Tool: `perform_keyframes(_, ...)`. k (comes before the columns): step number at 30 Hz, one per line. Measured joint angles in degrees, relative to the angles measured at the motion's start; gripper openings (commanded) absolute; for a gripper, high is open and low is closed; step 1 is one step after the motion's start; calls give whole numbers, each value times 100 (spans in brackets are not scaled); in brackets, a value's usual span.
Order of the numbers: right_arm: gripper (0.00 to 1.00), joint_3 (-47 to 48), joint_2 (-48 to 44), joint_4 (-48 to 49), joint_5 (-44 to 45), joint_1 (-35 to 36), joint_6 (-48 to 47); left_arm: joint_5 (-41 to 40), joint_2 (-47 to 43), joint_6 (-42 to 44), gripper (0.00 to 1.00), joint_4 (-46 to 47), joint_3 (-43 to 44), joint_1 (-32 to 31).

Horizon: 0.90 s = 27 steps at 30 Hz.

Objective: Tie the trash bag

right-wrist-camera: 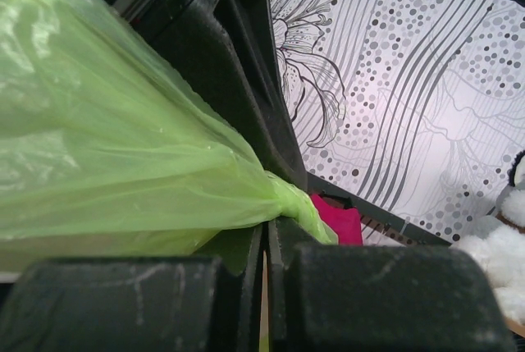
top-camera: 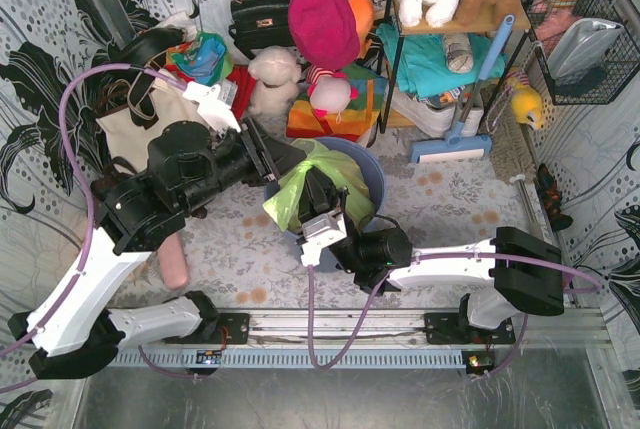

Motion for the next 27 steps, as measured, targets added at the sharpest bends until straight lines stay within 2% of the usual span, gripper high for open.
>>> perform_keyframes(9, 0, 0, 0, 42, 72, -33, -2, -44, -33, 48, 0, -24, -13, 9)
perform_keyframes(20, 0, 0, 2, 17, -2, -26, 4, 66, -197, 111, 0, 446, -258, 0)
perform_keyframes(24, 13, 0, 2, 17, -2, -26, 7, 61, -214, 168, 0, 616, -260, 0)
perform_keyframes(27, 16, 0, 2, 15, -2, -26, 9, 9, -243, 199, 0, 686, -269, 0)
